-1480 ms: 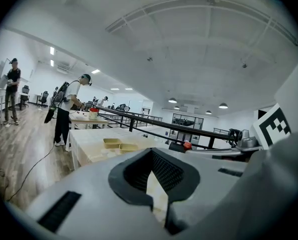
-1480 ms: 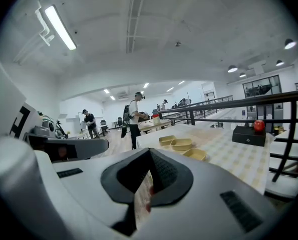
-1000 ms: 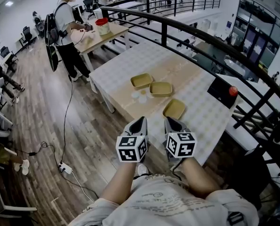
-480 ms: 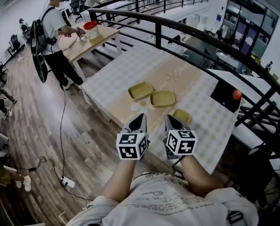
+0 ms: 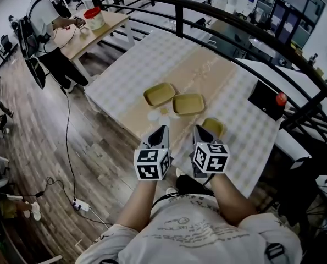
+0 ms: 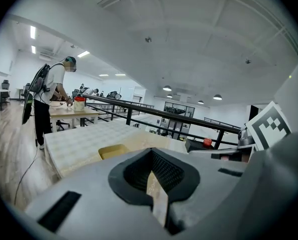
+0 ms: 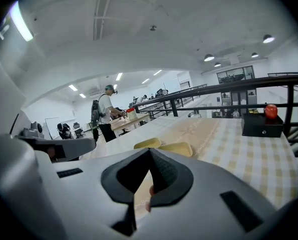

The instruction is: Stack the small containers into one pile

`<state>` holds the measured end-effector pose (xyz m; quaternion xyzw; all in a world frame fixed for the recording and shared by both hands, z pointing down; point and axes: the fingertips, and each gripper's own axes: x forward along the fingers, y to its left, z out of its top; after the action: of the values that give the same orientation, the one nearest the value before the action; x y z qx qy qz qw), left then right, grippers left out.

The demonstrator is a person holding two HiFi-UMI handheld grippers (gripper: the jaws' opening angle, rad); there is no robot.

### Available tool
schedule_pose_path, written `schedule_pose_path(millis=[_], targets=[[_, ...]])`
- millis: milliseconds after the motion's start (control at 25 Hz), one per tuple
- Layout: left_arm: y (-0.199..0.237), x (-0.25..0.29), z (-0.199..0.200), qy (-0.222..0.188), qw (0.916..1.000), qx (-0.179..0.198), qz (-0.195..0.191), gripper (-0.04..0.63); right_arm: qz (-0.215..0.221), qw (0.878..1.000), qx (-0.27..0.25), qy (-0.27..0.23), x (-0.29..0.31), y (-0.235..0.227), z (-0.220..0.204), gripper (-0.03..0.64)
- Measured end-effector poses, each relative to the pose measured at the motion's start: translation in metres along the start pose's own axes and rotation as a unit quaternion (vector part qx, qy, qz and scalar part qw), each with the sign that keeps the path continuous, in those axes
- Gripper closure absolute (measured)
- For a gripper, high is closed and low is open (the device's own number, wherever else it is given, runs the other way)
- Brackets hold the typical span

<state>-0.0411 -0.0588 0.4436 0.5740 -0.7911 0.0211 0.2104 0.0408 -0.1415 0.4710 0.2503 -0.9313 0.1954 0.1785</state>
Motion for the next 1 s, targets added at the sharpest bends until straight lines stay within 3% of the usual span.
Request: schedule_pose_path(millis=[280,400,520,1000], targets=[[0.008,0.039,-0.016,0.033,0.9994,-0.008,-0.005,0.591,-0.053,0.997,-0.011,0.062,0.038,-0.040,-0.034,0.611],[0.009,0.054,-0.023,0.046,0.9988,-0.012,-0.009,0.591,-0.080,0.992,-0.013,0.098,0.053,-0.059,-0.055,0.515],[0.009,0.065,-0.028,0.057,0.9982,-0.014,-0.012,0.591,-0.106,0.985,-0.010,0.133,0.067,-0.079,-0.074,0.495],[0.018,0.092,-0.046,0.087,0.9958,-0.023,-0.010,0.591,-0.124,0.964,0.022,0.233,0.116,-0.115,-0.118,0.495]])
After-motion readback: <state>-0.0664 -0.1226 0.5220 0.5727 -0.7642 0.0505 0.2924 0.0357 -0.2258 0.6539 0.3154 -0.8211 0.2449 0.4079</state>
